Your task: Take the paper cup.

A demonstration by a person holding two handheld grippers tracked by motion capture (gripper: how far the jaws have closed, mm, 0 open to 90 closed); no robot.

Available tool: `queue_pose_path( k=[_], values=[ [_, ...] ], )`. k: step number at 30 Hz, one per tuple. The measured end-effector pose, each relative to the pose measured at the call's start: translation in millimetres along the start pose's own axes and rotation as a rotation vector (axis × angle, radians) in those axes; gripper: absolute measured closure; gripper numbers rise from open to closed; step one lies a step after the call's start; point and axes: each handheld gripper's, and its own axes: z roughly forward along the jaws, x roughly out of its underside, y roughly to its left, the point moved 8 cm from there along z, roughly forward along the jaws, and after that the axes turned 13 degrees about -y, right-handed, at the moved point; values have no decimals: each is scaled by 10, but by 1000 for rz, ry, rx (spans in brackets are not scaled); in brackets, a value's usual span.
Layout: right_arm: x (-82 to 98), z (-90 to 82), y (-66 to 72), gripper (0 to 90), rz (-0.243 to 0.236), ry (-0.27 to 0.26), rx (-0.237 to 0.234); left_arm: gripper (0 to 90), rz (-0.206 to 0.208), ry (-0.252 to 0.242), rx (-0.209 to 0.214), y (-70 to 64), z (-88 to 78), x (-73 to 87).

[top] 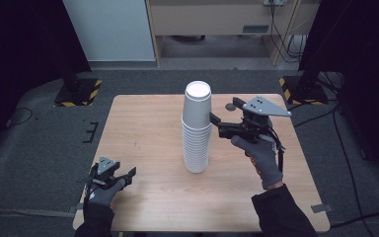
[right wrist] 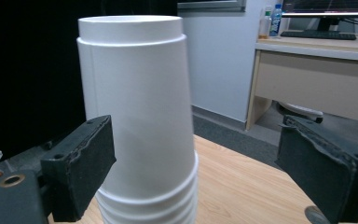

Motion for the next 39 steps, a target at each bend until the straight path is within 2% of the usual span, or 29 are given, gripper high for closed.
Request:
queue_pose_path(
  k=[10, 19, 33, 39],
  values=[
    [2, 257, 178, 112, 12, 9, -45, 271, 0, -1, -3, 11, -3, -2],
    [66, 475, 298, 109, 4, 19, -55, 271, -3, -3, -2, 14, -4, -4],
    [192, 684, 342, 127, -18, 51, -25, 271, -1, -2, -2, 15, -2, -4],
    [193, 700, 349, 151, -19, 42, -18, 271, -3, -3, -6, 21, -5, -5]
  ],
)
